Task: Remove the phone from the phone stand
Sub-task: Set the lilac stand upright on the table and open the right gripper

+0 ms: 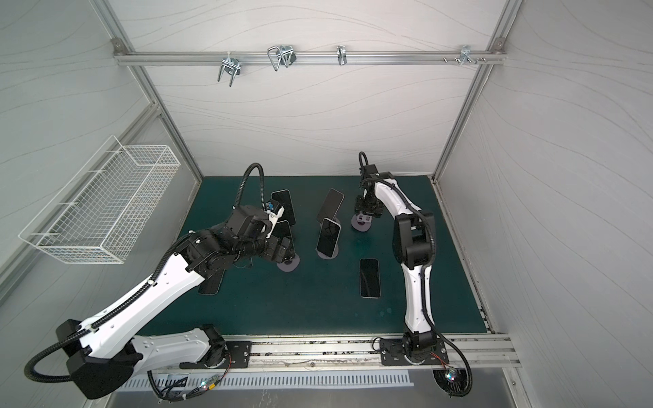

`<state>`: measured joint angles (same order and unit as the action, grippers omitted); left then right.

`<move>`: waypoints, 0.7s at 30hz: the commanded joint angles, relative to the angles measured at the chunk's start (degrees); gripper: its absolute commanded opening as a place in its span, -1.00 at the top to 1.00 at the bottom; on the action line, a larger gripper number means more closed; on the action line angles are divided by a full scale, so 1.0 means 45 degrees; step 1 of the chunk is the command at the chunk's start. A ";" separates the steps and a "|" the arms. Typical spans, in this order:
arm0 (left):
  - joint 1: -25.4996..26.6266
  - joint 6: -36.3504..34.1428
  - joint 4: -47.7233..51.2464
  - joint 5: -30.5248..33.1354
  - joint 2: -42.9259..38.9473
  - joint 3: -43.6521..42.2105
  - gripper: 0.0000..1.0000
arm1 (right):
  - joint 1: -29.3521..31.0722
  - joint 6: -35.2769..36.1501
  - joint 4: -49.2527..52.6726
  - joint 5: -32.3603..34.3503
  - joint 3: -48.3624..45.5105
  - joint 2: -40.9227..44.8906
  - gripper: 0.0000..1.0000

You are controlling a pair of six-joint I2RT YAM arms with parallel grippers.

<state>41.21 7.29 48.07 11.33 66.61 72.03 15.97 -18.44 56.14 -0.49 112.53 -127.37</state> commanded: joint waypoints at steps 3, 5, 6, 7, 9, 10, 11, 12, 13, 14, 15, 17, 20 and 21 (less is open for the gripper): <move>-0.0153 0.0060 -0.0213 -0.0153 0.0228 0.0613 -0.98 | -0.0111 0.0528 0.0399 -0.0352 0.0405 -0.0301 -0.06; -0.0190 0.0090 -0.0209 -0.0194 0.0349 0.0685 -0.98 | -0.0111 0.0558 0.0425 -0.0422 0.0419 -0.0361 -0.06; -0.0193 0.0064 -0.0201 -0.0228 0.0412 0.0726 -0.98 | -0.0111 0.0545 0.0422 -0.0459 0.0394 -0.0406 -0.06; -0.0220 0.0060 -0.0212 -0.0248 0.0461 0.0769 -0.98 | -0.0111 0.0558 0.0449 -0.0524 0.0385 -0.0454 -0.07; -0.0247 0.0031 -0.0204 -0.0271 0.0578 0.0847 -0.98 | -0.0120 0.0561 0.0495 -0.0563 0.0351 -0.0537 -0.08; -0.0271 0.0011 -0.0186 -0.0272 0.0641 0.0923 -0.98 | -0.0122 0.0560 0.0514 -0.0572 0.0325 -0.0556 -0.08; -0.0289 -0.0003 -0.0190 -0.0305 0.0675 0.0965 -0.98 | -0.0099 0.0557 0.0494 -0.0574 0.0290 -0.0563 -0.09; -0.0310 -0.0035 -0.0166 -0.0326 0.0715 0.1012 -0.98 | -0.0096 0.0559 0.0494 -0.0578 0.0248 -0.0553 -0.10; -0.0310 -0.0061 -0.0172 -0.0333 0.0753 0.1044 -0.98 | -0.0079 0.0597 0.0474 -0.0509 0.0209 -0.0543 -0.11; -0.0320 -0.0094 -0.0187 -0.0350 0.0767 0.1067 -0.98 | -0.0062 0.0634 0.0474 -0.0470 0.0175 -0.0514 -0.12; -0.0311 -0.0133 -0.0185 -0.0372 0.0790 0.1070 -0.98 | -0.0052 0.0682 0.0474 -0.0350 0.0156 -0.0495 -0.14; -0.0322 -0.0149 -0.0202 -0.0437 0.0768 0.1032 -0.98 | -0.0032 0.0785 0.0507 -0.0162 0.0170 -0.0449 -0.15; -0.0314 -0.0096 -0.0208 -0.0542 0.0692 0.0918 -0.98 | -0.0013 0.1050 0.0566 0.0122 0.0182 -0.0333 -0.17; -0.0310 -0.0077 -0.0227 -0.0557 0.0676 0.0840 -0.98 | 0.0002 0.1151 0.0600 0.0235 0.0170 -0.0317 -0.18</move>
<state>40.10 7.40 48.03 9.76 69.91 74.39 15.90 -15.55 56.42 -1.26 112.81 -128.22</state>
